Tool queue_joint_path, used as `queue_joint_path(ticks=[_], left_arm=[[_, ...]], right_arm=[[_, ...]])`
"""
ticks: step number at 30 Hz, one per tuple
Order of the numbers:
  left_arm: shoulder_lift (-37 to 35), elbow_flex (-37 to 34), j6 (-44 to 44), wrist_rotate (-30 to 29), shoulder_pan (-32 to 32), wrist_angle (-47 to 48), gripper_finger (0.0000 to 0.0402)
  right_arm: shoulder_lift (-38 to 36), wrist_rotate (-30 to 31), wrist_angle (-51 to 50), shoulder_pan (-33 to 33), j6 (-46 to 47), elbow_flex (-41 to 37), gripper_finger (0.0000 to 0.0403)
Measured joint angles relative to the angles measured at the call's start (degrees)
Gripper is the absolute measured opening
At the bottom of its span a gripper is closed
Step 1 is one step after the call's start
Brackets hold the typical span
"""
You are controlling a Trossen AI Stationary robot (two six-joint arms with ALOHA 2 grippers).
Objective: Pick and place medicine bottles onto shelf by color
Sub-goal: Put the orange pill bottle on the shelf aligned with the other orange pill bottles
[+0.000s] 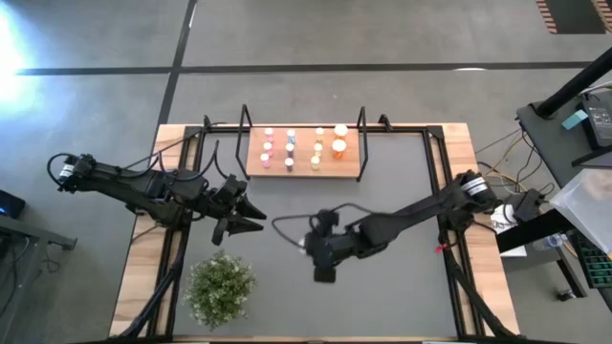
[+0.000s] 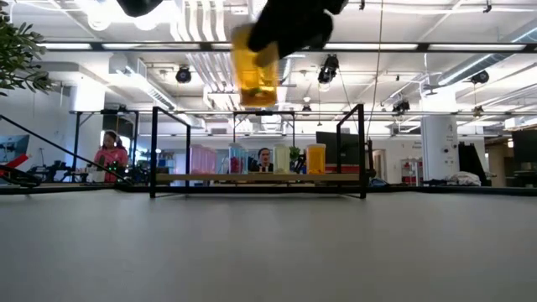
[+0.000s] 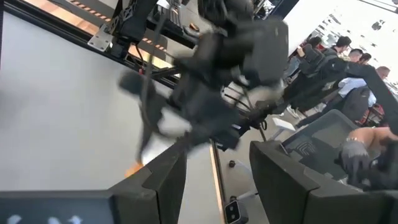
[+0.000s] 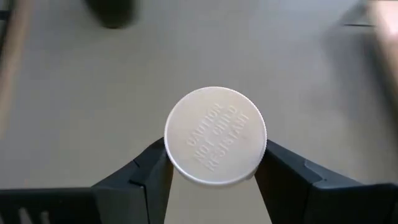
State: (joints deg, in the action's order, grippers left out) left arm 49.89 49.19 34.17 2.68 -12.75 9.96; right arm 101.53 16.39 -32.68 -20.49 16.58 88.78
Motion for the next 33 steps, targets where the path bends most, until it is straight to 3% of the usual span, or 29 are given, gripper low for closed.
queue_joint_path(ticks=[6, 15, 22, 27, 33], left_arm=[[-0.02, 0.0, 0.01, -0.76, 0.0, -0.04, 0.016], [-0.18, 0.57, -1.89, -10.53, 0.59, 0.04, 0.016], [-1.04, 3.92, -15.75, -18.52, 3.46, -1.0, 0.016], [-2.23, 7.95, -28.3, -21.27, 6.62, -2.4, 0.016], [-4.42, 11.8, -34.13, -21.65, 9.93, -1.94, 0.016]], right_arm=[[-7.85, 7.71, -6.39, 4.33, 3.29, -5.71, 0.0189], [-18.66, 9.08, -0.53, 15.37, 21.33, -24.63, 0.0189], [-18.53, 14.55, 10.42, 18.01, 28.09, -29.04, 0.0189], [-15.95, 22.52, 10.32, 20.26, 33.3, -28.81, 0.0189], [-11.42, 22.63, 10.68, 23.85, 33.67, -25.82, 0.0189]])
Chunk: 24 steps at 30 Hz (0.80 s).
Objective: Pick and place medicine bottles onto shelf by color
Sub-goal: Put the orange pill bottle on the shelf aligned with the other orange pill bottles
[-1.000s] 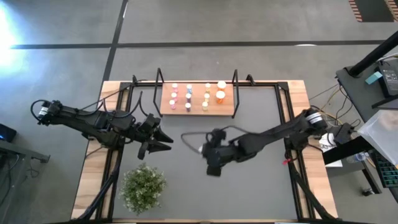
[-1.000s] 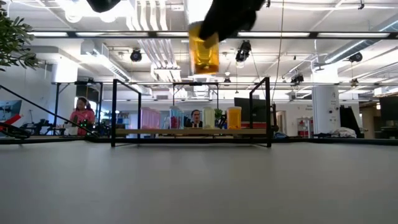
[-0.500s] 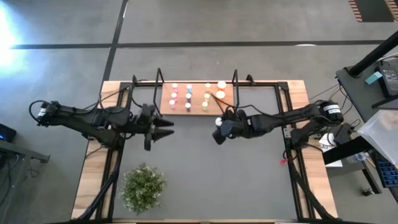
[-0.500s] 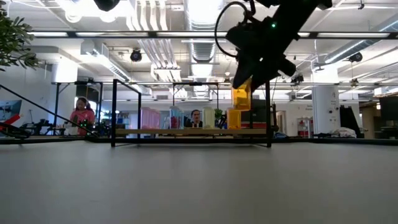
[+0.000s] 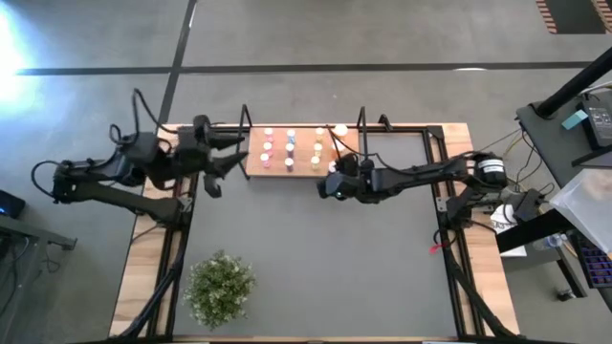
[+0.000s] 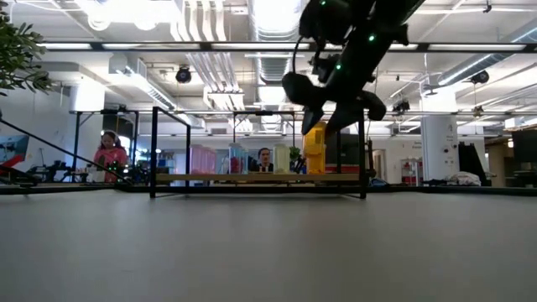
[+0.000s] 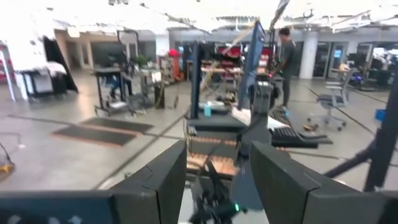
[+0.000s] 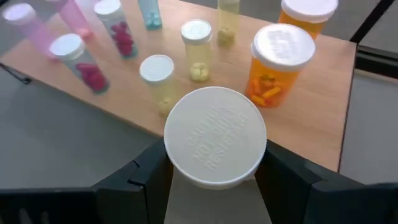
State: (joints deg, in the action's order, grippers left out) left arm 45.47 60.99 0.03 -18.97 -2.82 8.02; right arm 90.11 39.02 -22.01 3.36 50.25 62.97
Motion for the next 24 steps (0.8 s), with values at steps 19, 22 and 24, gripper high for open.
queue_joint_path(ticks=[19, 22, 24], left_arm=[[-5.6, 0.57, -1.88, 0.02, 1.0, 1.57, 0.016], [-5.55, 0.57, -1.86, 0.03, 1.0, 1.61, 0.016], [-5.51, 0.57, -1.86, 0.03, 1.0, 1.59, 0.016]], right_arm=[[4.47, -1.96, -6.54, 3.23, 10.69, 7.12, 0.0189], [4.59, -1.98, -6.59, 2.69, 14.12, 7.12, 0.0189], [4.6, -1.98, -6.66, 1.9, 15.92, 7.12, 0.0189]])
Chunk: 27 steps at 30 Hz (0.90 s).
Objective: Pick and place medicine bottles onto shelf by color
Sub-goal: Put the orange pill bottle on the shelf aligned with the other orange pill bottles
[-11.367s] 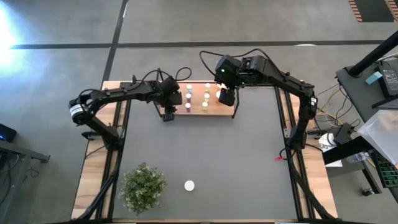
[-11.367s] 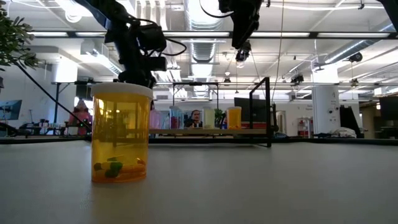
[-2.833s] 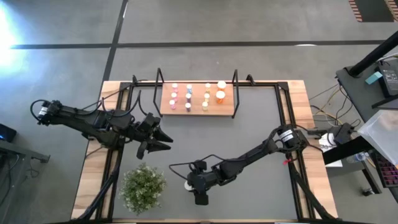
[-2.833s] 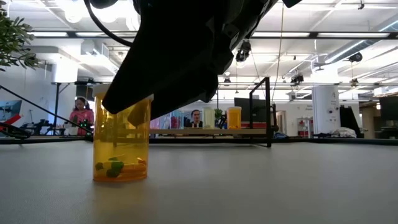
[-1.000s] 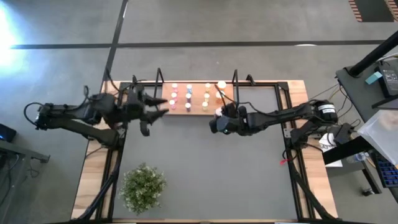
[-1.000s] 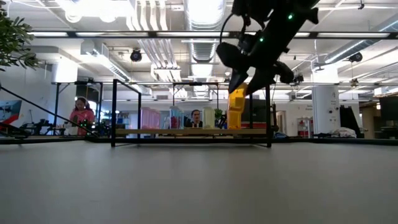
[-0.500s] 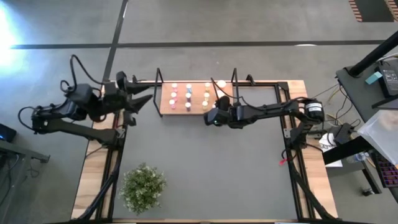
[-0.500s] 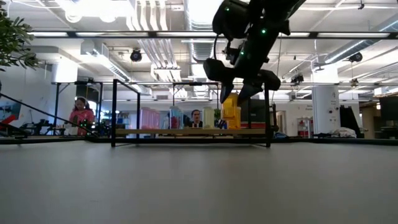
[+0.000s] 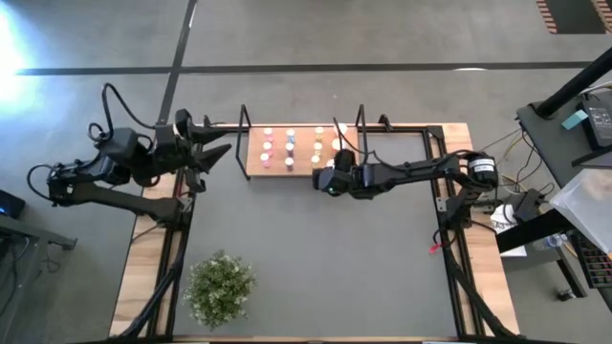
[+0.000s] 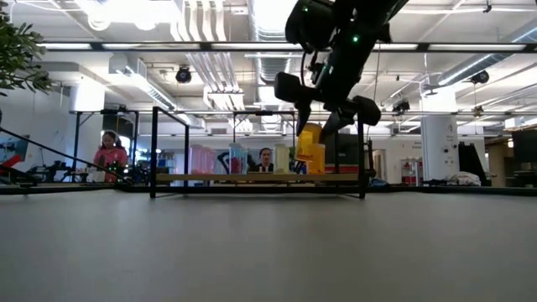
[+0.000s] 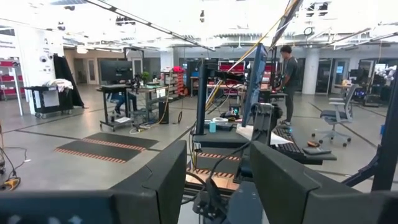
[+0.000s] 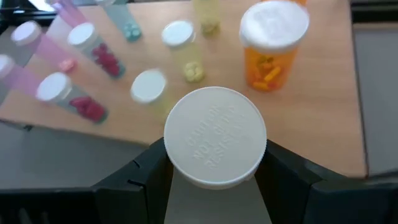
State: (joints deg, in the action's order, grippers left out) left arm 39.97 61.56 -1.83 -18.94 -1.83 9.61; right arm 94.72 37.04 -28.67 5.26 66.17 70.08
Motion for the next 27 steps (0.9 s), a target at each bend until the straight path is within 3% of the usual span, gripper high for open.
queue_joint_path(ticks=[27], left_arm=[[0.01, 0.0, -0.04, 0.04, 0.0, -0.07, 0.016]], right_arm=[[3.98, 8.48, -4.26, -0.92, 5.25, -0.09, 0.0189]])
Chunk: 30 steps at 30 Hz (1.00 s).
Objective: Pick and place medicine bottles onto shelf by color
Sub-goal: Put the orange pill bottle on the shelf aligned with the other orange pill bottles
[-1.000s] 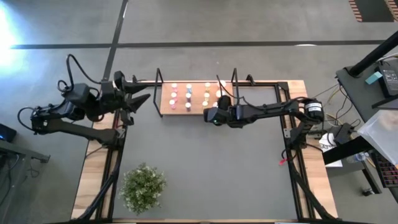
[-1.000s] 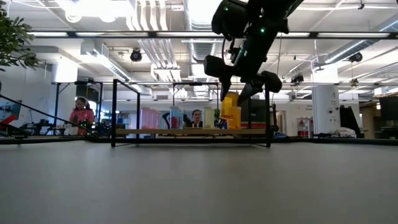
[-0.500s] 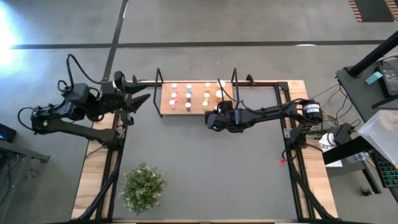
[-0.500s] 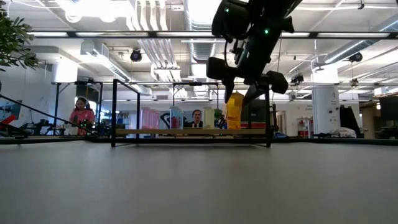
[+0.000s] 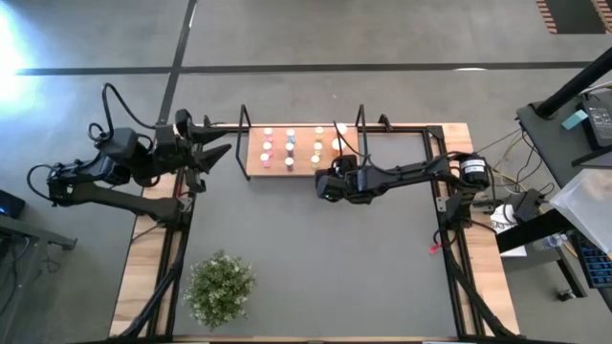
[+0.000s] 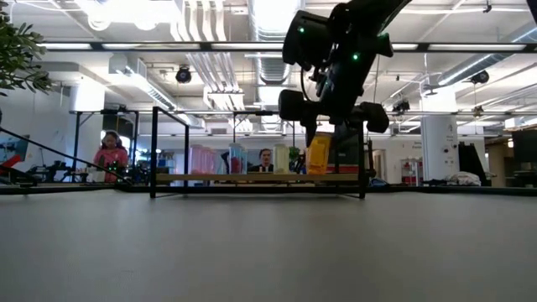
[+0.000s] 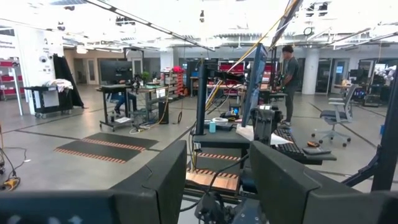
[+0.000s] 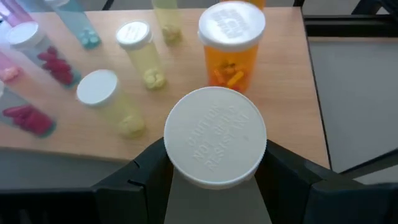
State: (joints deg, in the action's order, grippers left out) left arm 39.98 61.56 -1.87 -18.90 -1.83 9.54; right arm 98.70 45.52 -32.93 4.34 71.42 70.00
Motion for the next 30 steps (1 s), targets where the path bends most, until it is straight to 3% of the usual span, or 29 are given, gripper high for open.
queue_joint_path(ticks=[30], left_arm=[[0.01, -0.02, 0.02, 0.01, 0.0, 0.04, 0.016]], right_arm=[[0.0, -2.64, 0.2, 3.17, -3.94, 0.0, 0.0189]])
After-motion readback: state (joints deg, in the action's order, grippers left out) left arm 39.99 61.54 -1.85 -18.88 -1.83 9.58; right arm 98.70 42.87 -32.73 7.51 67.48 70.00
